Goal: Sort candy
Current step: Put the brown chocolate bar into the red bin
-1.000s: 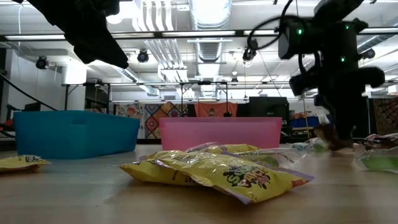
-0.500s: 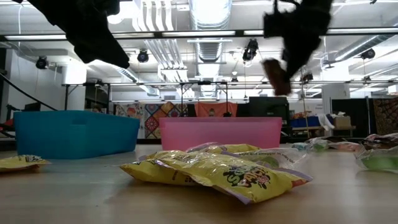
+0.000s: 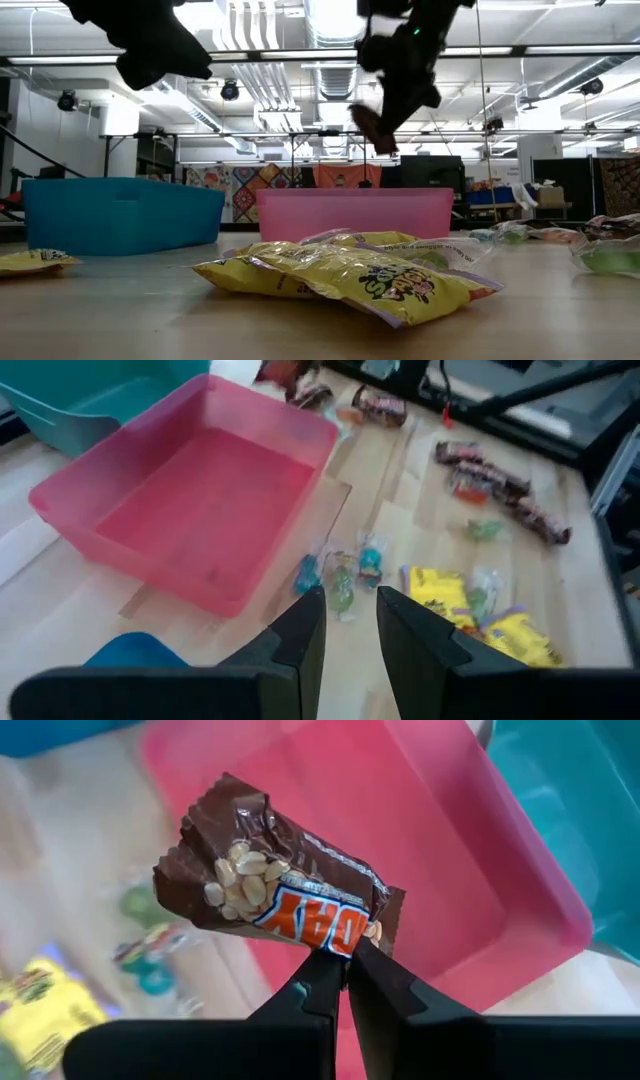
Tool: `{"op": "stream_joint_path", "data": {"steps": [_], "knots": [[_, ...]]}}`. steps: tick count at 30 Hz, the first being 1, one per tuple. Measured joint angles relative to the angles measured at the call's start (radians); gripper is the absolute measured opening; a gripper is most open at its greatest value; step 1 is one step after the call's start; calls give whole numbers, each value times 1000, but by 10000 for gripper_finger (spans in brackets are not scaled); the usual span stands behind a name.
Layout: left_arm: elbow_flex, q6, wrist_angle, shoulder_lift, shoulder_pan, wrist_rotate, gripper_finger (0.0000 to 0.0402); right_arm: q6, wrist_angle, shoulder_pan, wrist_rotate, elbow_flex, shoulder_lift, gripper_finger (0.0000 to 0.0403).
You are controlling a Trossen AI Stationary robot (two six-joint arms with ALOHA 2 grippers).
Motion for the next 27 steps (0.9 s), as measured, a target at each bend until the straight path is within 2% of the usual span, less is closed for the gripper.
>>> {"op": "stream_joint_path", "data": {"steps": [7, 12, 19, 27], "knots": [[0, -33, -65, -85, 0, 0, 78, -16, -107, -59, 4, 108, 156, 14], [0, -31, -79, -114, 0, 0, 78, -19, -138, -96, 4, 137, 228, 14], [0, -30, -114, -126, 0, -3, 77, -16, -159, -141, 29, 138, 290, 14], [0, -30, -120, -124, 0, -12, 77, -17, -173, -157, 88, 138, 299, 15]]}}
